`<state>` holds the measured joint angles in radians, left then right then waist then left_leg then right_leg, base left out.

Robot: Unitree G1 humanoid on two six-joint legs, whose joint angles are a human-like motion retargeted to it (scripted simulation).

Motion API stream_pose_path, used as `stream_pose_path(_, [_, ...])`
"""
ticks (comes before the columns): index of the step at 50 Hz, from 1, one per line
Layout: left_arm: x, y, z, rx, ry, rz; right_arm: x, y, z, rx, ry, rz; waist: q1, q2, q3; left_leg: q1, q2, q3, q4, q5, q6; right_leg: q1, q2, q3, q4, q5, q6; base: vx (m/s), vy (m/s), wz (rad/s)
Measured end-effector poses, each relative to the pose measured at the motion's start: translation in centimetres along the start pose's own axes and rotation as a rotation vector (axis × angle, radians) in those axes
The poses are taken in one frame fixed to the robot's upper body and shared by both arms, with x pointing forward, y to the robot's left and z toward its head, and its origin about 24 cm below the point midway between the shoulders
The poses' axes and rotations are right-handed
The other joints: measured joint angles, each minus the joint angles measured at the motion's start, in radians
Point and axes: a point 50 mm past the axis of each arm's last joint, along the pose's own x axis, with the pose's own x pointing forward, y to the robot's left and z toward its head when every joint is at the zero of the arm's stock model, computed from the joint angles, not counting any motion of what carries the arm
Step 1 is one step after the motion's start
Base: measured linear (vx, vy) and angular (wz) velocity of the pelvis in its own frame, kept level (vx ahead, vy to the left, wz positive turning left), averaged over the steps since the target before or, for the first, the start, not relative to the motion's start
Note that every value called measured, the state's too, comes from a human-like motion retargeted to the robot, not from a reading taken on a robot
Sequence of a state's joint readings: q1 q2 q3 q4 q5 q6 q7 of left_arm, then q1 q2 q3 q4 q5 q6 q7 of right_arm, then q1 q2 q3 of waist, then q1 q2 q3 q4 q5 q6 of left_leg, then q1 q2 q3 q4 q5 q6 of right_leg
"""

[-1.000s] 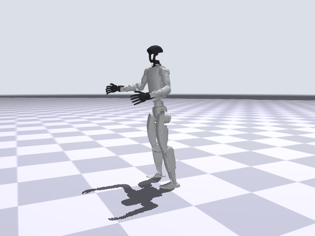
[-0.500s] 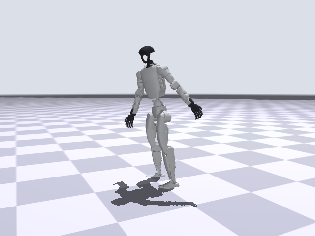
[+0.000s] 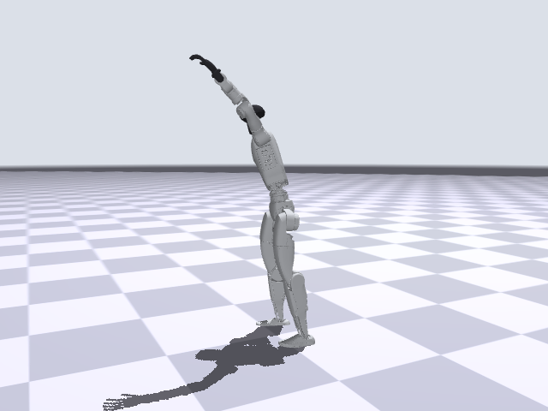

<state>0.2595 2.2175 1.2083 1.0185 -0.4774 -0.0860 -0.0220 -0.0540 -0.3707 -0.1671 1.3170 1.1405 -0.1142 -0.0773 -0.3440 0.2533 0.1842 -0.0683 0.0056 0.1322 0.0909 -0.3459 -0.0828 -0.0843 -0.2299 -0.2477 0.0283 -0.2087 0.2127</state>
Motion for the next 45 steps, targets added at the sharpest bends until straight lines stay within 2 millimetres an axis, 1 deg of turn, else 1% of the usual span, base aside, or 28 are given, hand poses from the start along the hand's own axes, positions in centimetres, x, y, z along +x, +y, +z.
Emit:
stream_pose_path(1, [0.3,-3.3,0.4,0.059,-0.013,-0.072,0.1,-1.1,0.9,0.055,-0.019,-0.033,-0.007,0.014,-0.013,0.003,0.003,0.015,-0.002,-0.003,0.001,-0.007,0.004,0.017,-0.001,0.005,-0.002,-0.02,0.03,-0.77])
stream_pose_path(2, [0.2,-6.0,0.2,0.119,-0.019,-0.138,0.1,-1.8,1.7,0.102,-0.036,-0.053,-0.023,0.024,-0.021,0.006,0.006,0.031,-0.004,-0.006,0.003,-0.015,0.008,0.034,-0.002,0.010,-0.008,-0.01,0.05,-0.87])
stream_pose_path(4, [-0.3,-9.2,-0.2,0.258,-0.024,-0.248,0.2,-1.1,3.3,0.166,-0.062,-0.037,-0.095,0.020,-0.013,0.007,0.015,0.063,-0.007,-0.012,0.008,-0.036,0.019,0.071,-0.002,0.022,-0.036,-0.02,0.05,-0.92])
stream_pose_path(6, [-1.2,-12.2,-1.1,0.379,-0.020,-0.369,0.4,0.5,4.9,0.228,-0.085,0.001,-0.168,-0.008,0.001,0.013,0.023,0.099,-0.007,-0.021,0.011,-0.053,0.031,0.110,-0.004,0.032,-0.047,-0.04,0.03,-1.01])
stream_pose_path(8, [-2.6,-15.2,-2.6,0.475,0.000,-0.508,0.3,2.6,6.4,0.284,-0.099,0.052,-0.232,-0.057,0.014,0.021,0.030,0.138,-0.006,-0.031,0.013,-0.066,0.043,0.150,-0.007,0.045,-0.047,-0.04,0.02,-1.04])
stream_pose_path(11, [-3.6,-16.9,-3.9,0.591,0.041,-0.681,-0.1,6.9,8.3,0.397,-0.093,0.153,-0.298,-0.183,0.053,0.031,0.038,0.193,-0.001,-0.045,0.016,-0.084,0.058,0.206,-0.014,0.067,-0.041,-0.06,0.02,-1.00])
stream_pose_path(13, [-4.3,-17.5,-5.0,0.655,0.092,-0.787,-0.6,9.5,9.4,0.478,-0.076,0.200,-0.324,-0.288,0.074,0.040,0.042,0.227,0.005,-0.053,0.016,-0.091,0.067,0.239,-0.019,0.082,-0.034,-0.06,0.02,-0.90])
stream_pose_path(15, [-4.9,-17.7,-6.2,0.701,0.157,-0.871,-1.2,11.3,10.7,0.572,-0.058,0.221,-0.333,-0.401,0.089,0.048,0.046,0.256,0.011,-0.060,0.013,-0.094,0.075,0.265,-0.026,0.097,-0.025,-0.06,0.01,-0.74])
stream_pose_path(17, [-5.3,-17.6,-7.4,0.726,0.224,-0.923,-1.7,12.1,12.3,0.692,-0.052,0.214,-0.324,-0.516,0.098,0.053,0.050,0.277,0.015,-0.065,0.008,-0.094,0.081,0.282,-0.033,0.110,-0.015,-0.05,0.01,-0.54])
stream_pose_path(19, [-5.6,-17.3,-8.4,0.738,0.283,-0.949,-2.1,12.1,14.2,0.834,-0.062,0.192,-0.299,-0.627,0.105,0.056,0.054,0.291,0.018,-0.068,0.003,-0.094,0.086,0.292,-0.041,0.122,-0.005,-0.04,0.00,-0.34])
stream_pose_path(20, [-5.7,-17.1,-8.9,0.740,0.310,-0.955,-2.4,11.8,15.2,0.911,-0.072,0.180,-0.282,-0.680,0.109,0.056,0.056,0.295,0.019,-0.069,0.000,-0.093,0.088,0.294,-0.044,0.127,0.000,0.00,0.00,0.00])
stream_pose_path(22, [-5.7,-16.5,-9.5,0.652,0.368,-0.948,-3.6,10.5,19.8,1.094,-0.177,0.189,-0.234,-0.700,0.125,0.008,0.077,0.293,0.028,-0.068,-0.006,-0.131,0.108,0.287,-0.057,0.145,0.004,0.00,0.00,0.00])
stream_pose_path(25, [-5.8,-15.0,-10.8,0.476,0.499,-0.921,-6.4,7.7,26.5,1.343,-0.360,0.248,-0.156,-0.726,0.149,-0.071,0.111,0.267,0.047,-0.069,-0.011,-0.184,0.135,0.257,-0.065,0.158,0.006,0.01,-0.02,0.32])
stream_pose_path(27, [-6.4,-13.1,-12.7,0.327,0.656,-0.865,-8.9,5.4,30.4,1.467,-0.495,0.298,-0.102,-0.742,0.165,-0.122,0.138,0.235,0.064,-0.069,-0.012,-0.211,0.155,0.224,-0.065,0.161,0.002,0.01,-0.03,0.58])
stream_pose_path(29, [-7.9,-10.3,-15.3,0.139,0.869,-0.755,-11.8,2.8,33.8,1.557,-0.638,0.341,-0.045,-0.755,0.183,-0.171,0.167,0.193,0.089,-0.074,-0.014,-0.229,0.177,0.185,-0.065,0.160,-0.006,0.02,-0.03,0.72])
stream_pose_path(31, [-10.7,-7.7,-17.9,-0.077,1.109,-0.589,-15.5,0.0,37.0,1.599,-0.802,0.376,0.017,-0.764,0.204,-0.205,0.193,0.149,0.122,-0.085,-0.015,-0.227,0.196,0.145,-0.063,0.153,-0.015,0.02,-0.03,0.79])
stream_pose_path(32, [-12.2,-6.9,-19.0,-0.177,1.214,-0.511,-17.7,-1.5,38.4,1.605,-0.896,0.386,0.058,-0.768,0.218,-0.215,0.204,0.126,0.139,-0.092,-0.016,-0.220,0.203,0.125,-0.060,0.148,-0.019,0.02,-0.02,0.85])
stream_pose_path(33, [-13.2,-6.4,-19.6,-0.235,1.284,-0.454,-19.9,-3.1,39.6,1.591,-1.002,0.384,0.112,-0.772,0.226,-0.219,0.213,0.104,0.152,-0.098,-0.018,-0.207,0.210,0.105,-0.056,0.140,-0.023,0.03,-0.03,0.82])
stream_pose_path(35, [-15.1,-5.0,-20.7,-0.308,1.430,-0.329,-24.8,-6.2,41.3,1.500,-1.221,0.319,0.272,-0.773,0.261,-0.193,0.252,0.067,0.209,-0.133,-0.027,-0.140,0.242,0.076,-0.055,0.123,-0.034,0.04,-0.03,0.63])
stream_pose_path(36, [-16.4,-3.1,-21.5,-0.289,1.481,-0.276,-26.8,-6.7,42.0,1.392,-1.320,0.286,0.367,-0.773,0.267,-0.153,0.277,0.060,0.243,-0.160,-0.035,-0.082,0.262,0.072,-0.053,0.112,-0.038,0.05,-0.03,0.39])
stream_pose_path(37, [-17.8,-1.0,-22.4,-0.259,1.522,-0.231,-28.6,-6.6,42.5,1.269,-1.408,0.255,0.466,-0.773,0.274,-0.099,0.300,0.057,0.275,-0.187,-0.042,-0.015,0.280,0.071,-0.052,0.100,-0.040,0.06,-0.02,0.27])
stream_pose_path(38, [-19.4,1.6,-23.1,-0.203,1.546,-0.204,-29.8,-5.8,43.0,1.120,-1.474,0.234,0.574,-0.773,0.282,-0.022,0.318,0.062,0.301,-0.215,-0.050,0.070,0.293,0.077,-0.049,0.085,-0.041,0.07,-0.01,0.28])
stream_pose_path(40, [-22.2,6.4,-24.2,-0.061,1.548,-0.223,-30.6,-2.3,43.6,0.791,-1.547,0.217,0.793,-0.773,0.299,0.180,0.310,0.091,0.290,-0.239,-0.056,0.255,0.281,0.094,-0.044,0.052,-0.031,0.10,0.03,0.28])
stream_pose_path(41, [-32.4,8.0,-28.1,-0.004,1.650,-0.212,-32.4,1.4,43.8,0.588,-1.623,0.284,0.796,-0.761,0.223,0.234,0.233,0.101,0.200,-0.197,-0.039,0.273,0.215,0.090,-0.044,0.042,-0.012,0.13,0.10,0.48])
stream_pose_path(42, [-43.9,-0.2,-30.5,-0.106,1.749,-0.331,-34.9,5.2,43.8,0.403,-1.707,0.343,0.788,-0.751,0.132,0.226,0.158,0.092,0.116,-0.146,-0.019,0.233,0.150,0.074,-0.033,0.034,0.006,0.10,0.13,1.15])
stream_pose_path(43, [-50.4,-10.6,-29.5,-0.146,1.744,-0.342,-39.2,8.1,43.7,0.265,-1.835,0.350,0.760,-0.745,0.010,0.093,0.089,0.046,0.041,-0.078,0.006,0.078,0.087,0.033,0.001,0.030,0.020,0.04,0.10,1.59])
stream_pose_path(44, [-52.0,-14.7,-28.2,-0.207,1.730,-0.324,-40.8,11.7,43.1,0.169,-1.865,0.385,0.748,-0.741,-0.048,0.035,0.062,0.017,0.016,-0.052,0.016,0.019,0.061,0.006,0.018,0.025,0.024,0.00,0.05,1.68])
stream_pose_path(45, [-52.3,-14.6,-28.0,-0.254,1.732,-0.275,-42.7,16.1,42.1,0.078,-1.884,0.450,0.745,-0.738,-0.073,0.015,0.056,-0.003,0.017,-0.046,0.020,0.008,0.053,-0.013,0.026,0.020,0.023,0.00,0.01,1.29])
